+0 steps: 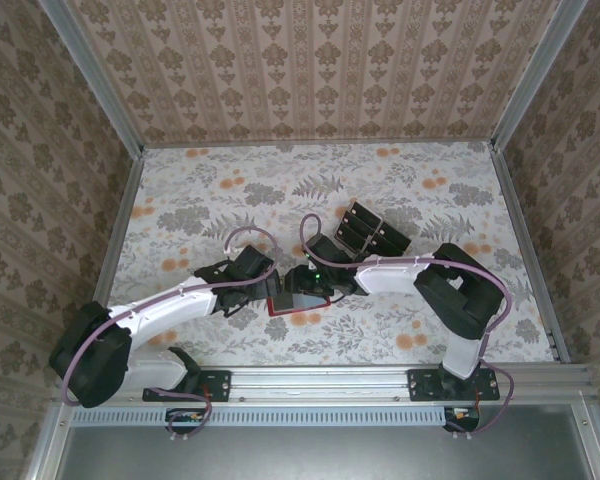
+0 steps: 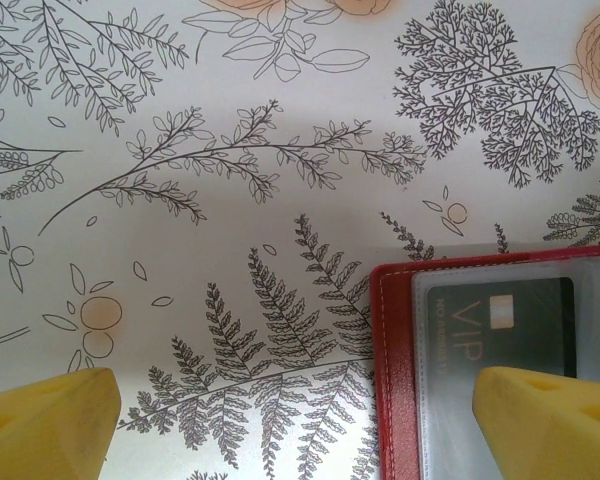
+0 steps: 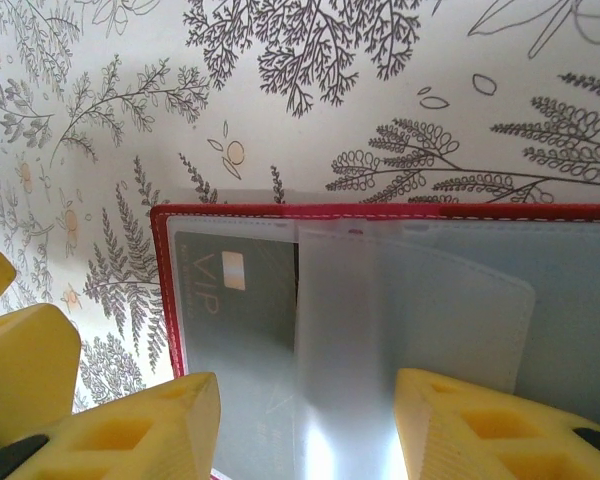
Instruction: Put the credit cards into the card holder
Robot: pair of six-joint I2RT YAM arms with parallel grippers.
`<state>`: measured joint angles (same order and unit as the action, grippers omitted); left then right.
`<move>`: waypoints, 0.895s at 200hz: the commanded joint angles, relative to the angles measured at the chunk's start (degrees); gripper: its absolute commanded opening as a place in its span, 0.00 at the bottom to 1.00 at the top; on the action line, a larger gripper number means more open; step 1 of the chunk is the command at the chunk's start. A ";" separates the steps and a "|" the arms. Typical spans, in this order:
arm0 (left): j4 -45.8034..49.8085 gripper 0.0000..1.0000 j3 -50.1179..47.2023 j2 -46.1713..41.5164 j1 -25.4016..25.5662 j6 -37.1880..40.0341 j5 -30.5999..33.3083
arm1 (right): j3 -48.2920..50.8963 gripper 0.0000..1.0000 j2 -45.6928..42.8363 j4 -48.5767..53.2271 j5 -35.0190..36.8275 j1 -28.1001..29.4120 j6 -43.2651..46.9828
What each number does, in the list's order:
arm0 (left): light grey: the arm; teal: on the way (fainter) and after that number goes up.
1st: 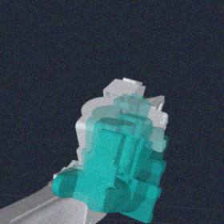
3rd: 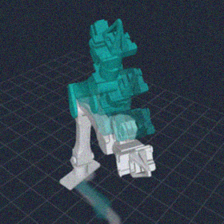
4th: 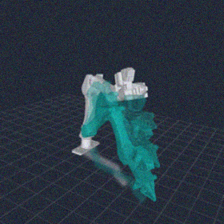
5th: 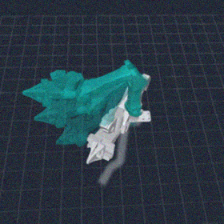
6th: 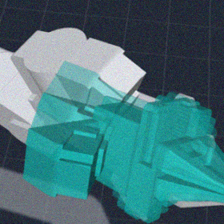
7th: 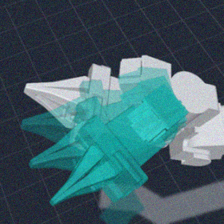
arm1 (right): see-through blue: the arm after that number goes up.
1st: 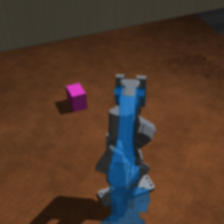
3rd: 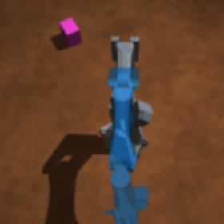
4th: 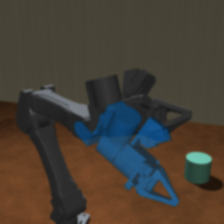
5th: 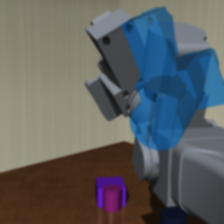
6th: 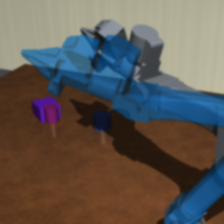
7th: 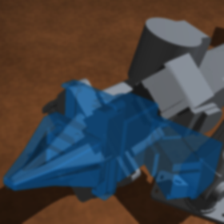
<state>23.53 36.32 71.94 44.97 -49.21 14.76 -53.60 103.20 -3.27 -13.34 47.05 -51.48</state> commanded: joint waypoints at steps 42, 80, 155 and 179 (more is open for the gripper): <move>-1.68 1.00 -1.50 -2.46 1.82 -0.26 0.02 | 0.14 0.51 -5.86 3.18 1.92 -0.96 -0.19; -2.20 1.00 -2.64 -3.16 4.63 -3.09 1.85 | -2.76 0.51 -7.15 9.55 3.92 -1.91 4.82; -3.55 1.00 -3.83 -2.88 11.50 -8.79 8.35 | -5.20 0.51 -1.16 11.99 2.38 -2.01 7.56; -4.84 1.00 -4.67 -2.86 13.24 -9.40 9.89 | -4.76 0.51 0.91 10.39 1.30 -1.90 6.55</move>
<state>19.99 32.91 70.00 56.66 -56.07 20.91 -58.11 101.69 6.70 -10.96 45.25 -44.93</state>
